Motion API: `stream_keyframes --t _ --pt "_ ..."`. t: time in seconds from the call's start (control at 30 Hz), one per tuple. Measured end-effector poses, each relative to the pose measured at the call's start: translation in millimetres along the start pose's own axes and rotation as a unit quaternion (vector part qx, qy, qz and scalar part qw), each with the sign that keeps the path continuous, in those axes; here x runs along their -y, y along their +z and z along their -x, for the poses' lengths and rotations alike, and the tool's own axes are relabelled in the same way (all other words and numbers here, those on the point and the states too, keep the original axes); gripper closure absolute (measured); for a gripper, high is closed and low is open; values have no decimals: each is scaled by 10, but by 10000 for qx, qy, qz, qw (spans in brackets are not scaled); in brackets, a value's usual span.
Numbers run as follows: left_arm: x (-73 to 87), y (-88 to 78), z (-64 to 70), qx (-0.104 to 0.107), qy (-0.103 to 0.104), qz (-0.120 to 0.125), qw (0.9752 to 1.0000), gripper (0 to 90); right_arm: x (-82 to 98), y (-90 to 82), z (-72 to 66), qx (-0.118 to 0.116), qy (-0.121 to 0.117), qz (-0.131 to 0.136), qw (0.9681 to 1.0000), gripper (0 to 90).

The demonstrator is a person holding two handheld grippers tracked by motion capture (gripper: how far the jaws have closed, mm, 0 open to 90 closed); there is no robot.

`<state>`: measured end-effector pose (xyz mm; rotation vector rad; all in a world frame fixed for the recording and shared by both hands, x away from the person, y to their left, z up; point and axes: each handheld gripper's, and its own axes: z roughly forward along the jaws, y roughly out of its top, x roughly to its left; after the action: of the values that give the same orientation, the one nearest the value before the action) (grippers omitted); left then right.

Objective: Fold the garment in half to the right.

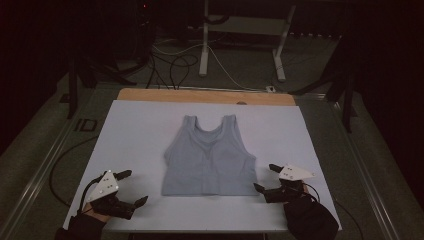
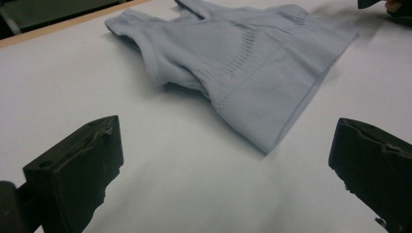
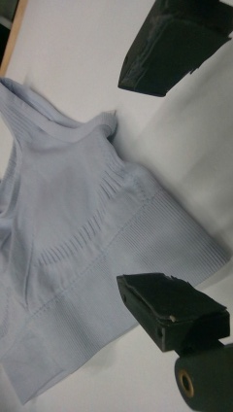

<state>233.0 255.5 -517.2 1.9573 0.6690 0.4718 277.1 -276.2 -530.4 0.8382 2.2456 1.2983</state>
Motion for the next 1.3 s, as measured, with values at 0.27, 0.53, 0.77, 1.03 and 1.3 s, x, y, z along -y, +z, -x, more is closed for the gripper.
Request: stream_keyframes --t 0.27,0.53,0.77,1.03,1.3 --pt "-10 32 4 115 6 -20 9999 3 -2 -4 2 -10 42 -20 10000 88" --pt "-24 54 7 102 31 -45 9999 3 -2 12 7 -104 -18 -30 9999 88" --pt "-27 47 28 191 70 -85 9998 3 -32 6 -12 -61 -28 12 10000 88" --pt "-95 61 80 333 117 -57 9994 3 -76 20 -69 -72 -24 -65 9999 88" --pt "-248 54 153 431 213 -58 9988 3 -214 -40 -142 -165 -77 113 9998 88"
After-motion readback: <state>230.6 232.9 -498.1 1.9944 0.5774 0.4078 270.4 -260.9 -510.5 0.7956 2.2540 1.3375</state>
